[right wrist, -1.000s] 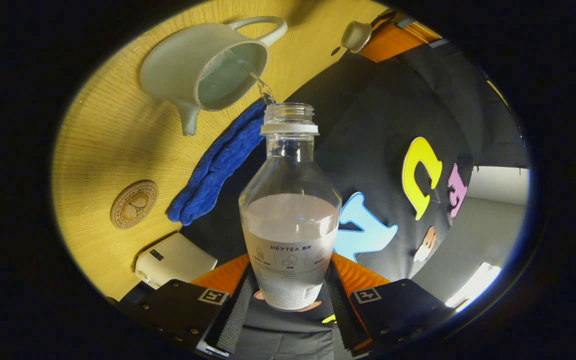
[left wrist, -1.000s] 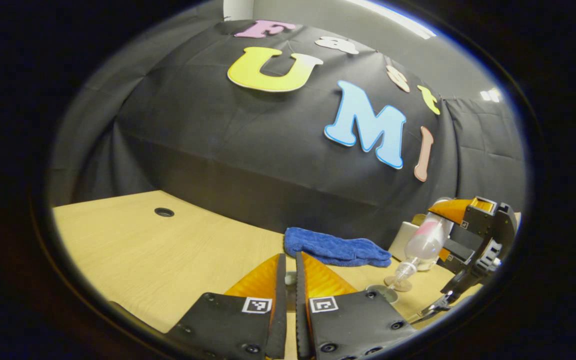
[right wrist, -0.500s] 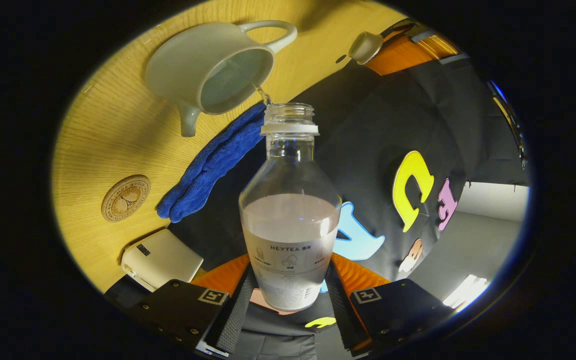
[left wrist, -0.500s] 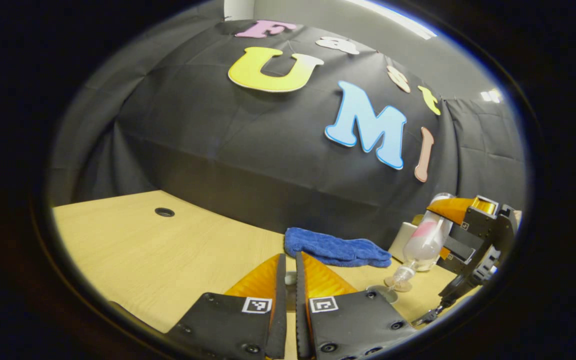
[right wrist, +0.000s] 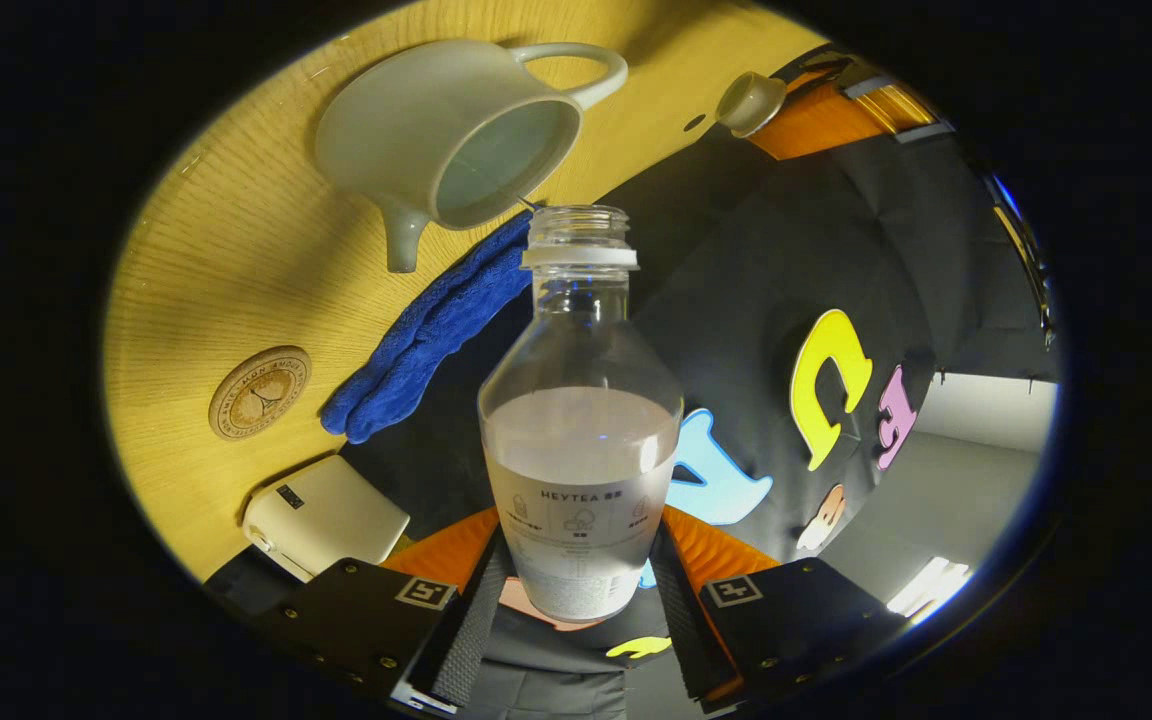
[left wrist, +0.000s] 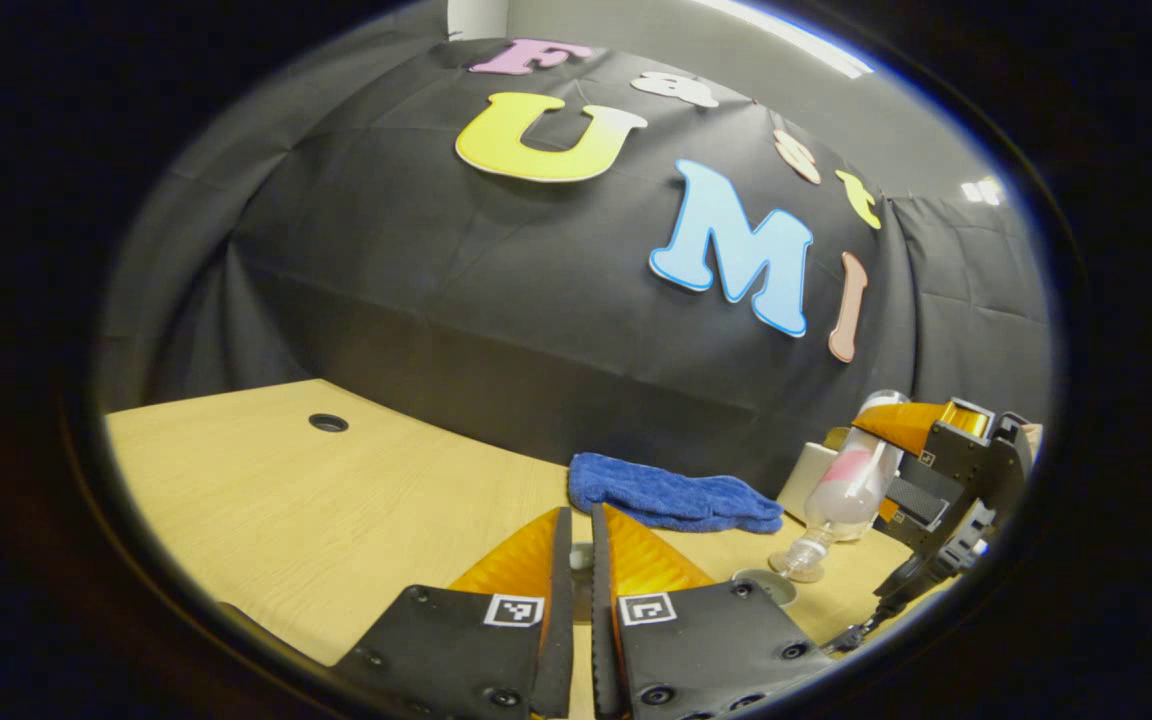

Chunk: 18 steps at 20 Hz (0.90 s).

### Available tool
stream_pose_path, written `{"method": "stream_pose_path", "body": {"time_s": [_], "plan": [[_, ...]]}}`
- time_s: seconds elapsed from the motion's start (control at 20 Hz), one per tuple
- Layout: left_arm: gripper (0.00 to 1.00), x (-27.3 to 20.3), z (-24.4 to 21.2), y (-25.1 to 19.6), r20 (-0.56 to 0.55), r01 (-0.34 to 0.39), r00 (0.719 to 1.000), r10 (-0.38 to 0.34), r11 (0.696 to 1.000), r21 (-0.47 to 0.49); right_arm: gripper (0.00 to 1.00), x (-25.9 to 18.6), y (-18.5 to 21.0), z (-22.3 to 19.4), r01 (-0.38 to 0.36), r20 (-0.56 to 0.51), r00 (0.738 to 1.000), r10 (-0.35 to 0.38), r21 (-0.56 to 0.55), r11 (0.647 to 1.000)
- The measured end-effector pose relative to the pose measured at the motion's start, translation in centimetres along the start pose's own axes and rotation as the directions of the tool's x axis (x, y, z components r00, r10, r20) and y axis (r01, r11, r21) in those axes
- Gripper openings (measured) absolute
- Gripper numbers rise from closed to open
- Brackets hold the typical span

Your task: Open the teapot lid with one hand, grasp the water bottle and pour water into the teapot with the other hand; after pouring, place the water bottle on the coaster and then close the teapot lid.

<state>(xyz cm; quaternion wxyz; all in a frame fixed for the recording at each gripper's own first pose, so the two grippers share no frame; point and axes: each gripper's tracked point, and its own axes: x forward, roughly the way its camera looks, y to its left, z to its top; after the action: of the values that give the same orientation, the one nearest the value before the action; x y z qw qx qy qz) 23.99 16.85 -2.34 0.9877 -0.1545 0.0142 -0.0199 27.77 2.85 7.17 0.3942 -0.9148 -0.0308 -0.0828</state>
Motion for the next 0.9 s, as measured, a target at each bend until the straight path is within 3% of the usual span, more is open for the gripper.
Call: {"method": "stream_pose_path", "body": {"time_s": [0.1,0.2,0.4,0.5,0.65,0.75,0.8,0.9], "plan": [[0.17,0.0,0.0,0.0,-0.002,0.003,1.000,-0.003,1.000,-0.001,0.76,-0.1,0.5,-0.3,-0.028,-0.006,1.000,0.028,0.044,0.999],[0.17,0.0,-0.1,-0.1,-0.003,0.004,1.000,-0.004,1.000,-0.001,0.76,-0.3,2.7,-0.5,-0.104,-0.003,0.994,0.106,0.155,0.982],[0.17,-0.1,0.1,0.1,0.004,0.000,1.000,0.000,1.000,-0.004,0.76,-1.1,5.3,-0.8,-0.211,0.011,0.974,0.225,0.391,0.896],[0.17,-0.1,0.0,0.1,0.002,-0.001,1.000,0.001,1.000,-0.004,0.76,-1.8,7.2,-0.7,-0.271,0.032,0.955,0.296,0.511,0.816],[0.17,0.1,-0.3,0.0,-0.011,0.003,1.000,-0.003,1.000,-0.005,0.76,-2.9,9.0,-0.3,-0.324,0.074,0.924,0.376,0.673,0.665],[0.17,0.2,-0.6,0.0,-0.019,0.003,1.000,-0.003,1.000,-0.002,0.76,-3.4,9.9,0.1,-0.352,0.109,0.903,0.415,0.742,0.571],[0.10,0.2,-0.8,0.0,-0.022,0.002,1.000,-0.002,1.000,0.001,0.76,-3.8,10.2,0.4,-0.362,0.127,0.894,0.429,0.771,0.524],[0.13,0.1,-0.9,0.1,-0.023,-0.001,1.000,0.001,1.000,0.004,0.76,-4.4,10.7,1.0,-0.375,0.164,0.877,0.451,0.819,0.433]]}}
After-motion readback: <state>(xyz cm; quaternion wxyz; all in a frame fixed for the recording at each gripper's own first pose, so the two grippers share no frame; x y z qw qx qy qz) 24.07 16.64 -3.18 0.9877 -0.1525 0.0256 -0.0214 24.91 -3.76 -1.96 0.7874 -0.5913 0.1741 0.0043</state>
